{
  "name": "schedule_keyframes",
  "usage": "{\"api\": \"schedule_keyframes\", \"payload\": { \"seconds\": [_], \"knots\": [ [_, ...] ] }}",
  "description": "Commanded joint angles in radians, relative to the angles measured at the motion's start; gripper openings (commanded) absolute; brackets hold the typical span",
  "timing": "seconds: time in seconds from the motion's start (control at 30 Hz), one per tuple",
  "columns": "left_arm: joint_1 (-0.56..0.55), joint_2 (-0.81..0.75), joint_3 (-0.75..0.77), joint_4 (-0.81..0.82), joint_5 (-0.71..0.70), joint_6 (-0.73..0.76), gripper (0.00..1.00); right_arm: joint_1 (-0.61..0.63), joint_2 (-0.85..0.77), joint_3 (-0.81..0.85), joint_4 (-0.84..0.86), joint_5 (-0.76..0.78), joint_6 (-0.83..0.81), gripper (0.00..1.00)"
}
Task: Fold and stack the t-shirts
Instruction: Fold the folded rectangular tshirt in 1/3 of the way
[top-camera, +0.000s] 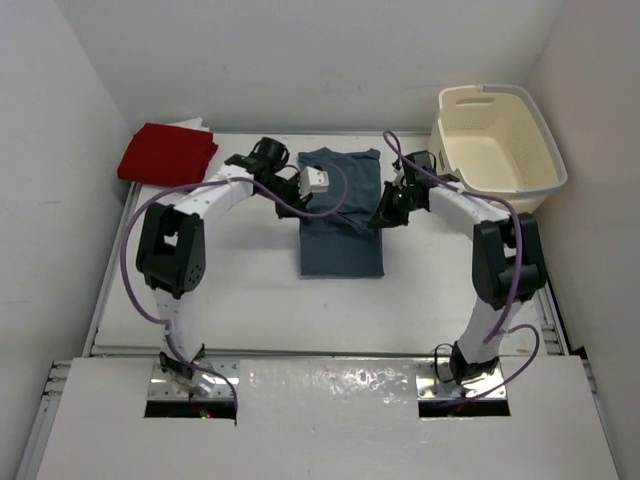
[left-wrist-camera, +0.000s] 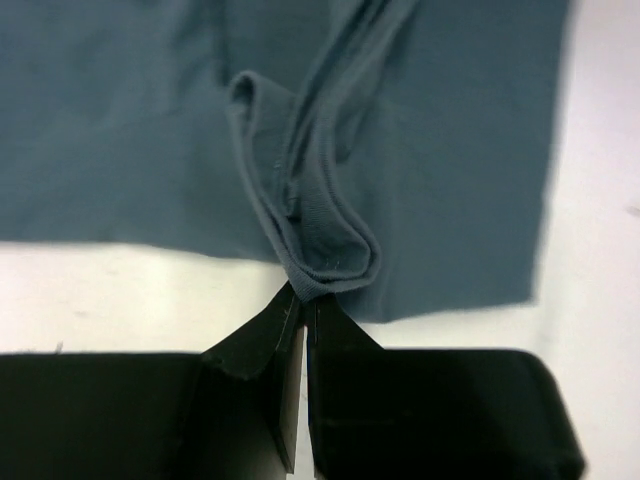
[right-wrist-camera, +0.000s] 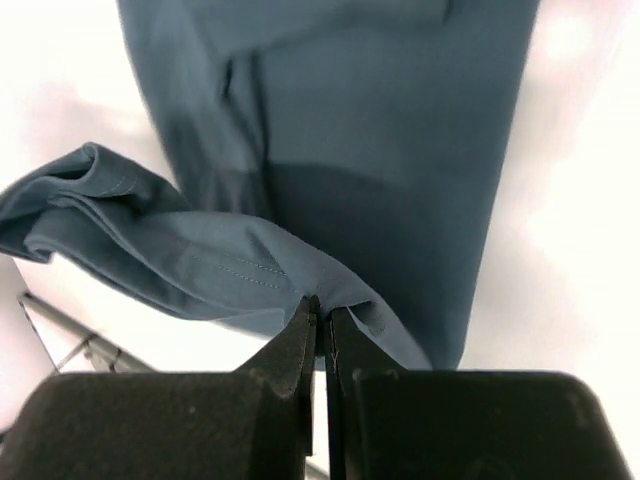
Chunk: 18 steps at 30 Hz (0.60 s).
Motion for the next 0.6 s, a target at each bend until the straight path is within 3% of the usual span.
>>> {"api": "schedule_keyframes", "payload": {
  "seconds": [0.0,0.23,0.37,0.5,0.57],
  "knots": [
    [0.007,0.044,0.093,0.114,-0.023,-0.092,0.0,-0.027,0.064,0.088,0.053,-0.013,0.027,0.0],
    [0.006,0.157,0.159,0.166,-0.037,-0.064,0.0,-0.058,0.246,0.283,0.003,0.017,0.032,0.0],
    [0.007,0.202,0.164,0.202,-0.04,-0.084,0.0,-0.071,0.282,0.292,0.028,0.047,0.056,0.0],
    [0.01,0.248,0.191,0.244,-0.096,-0.18,0.0,-0.087,0.34,0.347,0.07,0.033,0.076,0.39],
    [0.023,0.263,0.193,0.298,-0.177,-0.289,0.12,-0.096,0.369,0.399,0.068,0.059,0.084,0.45]
  ]
}}
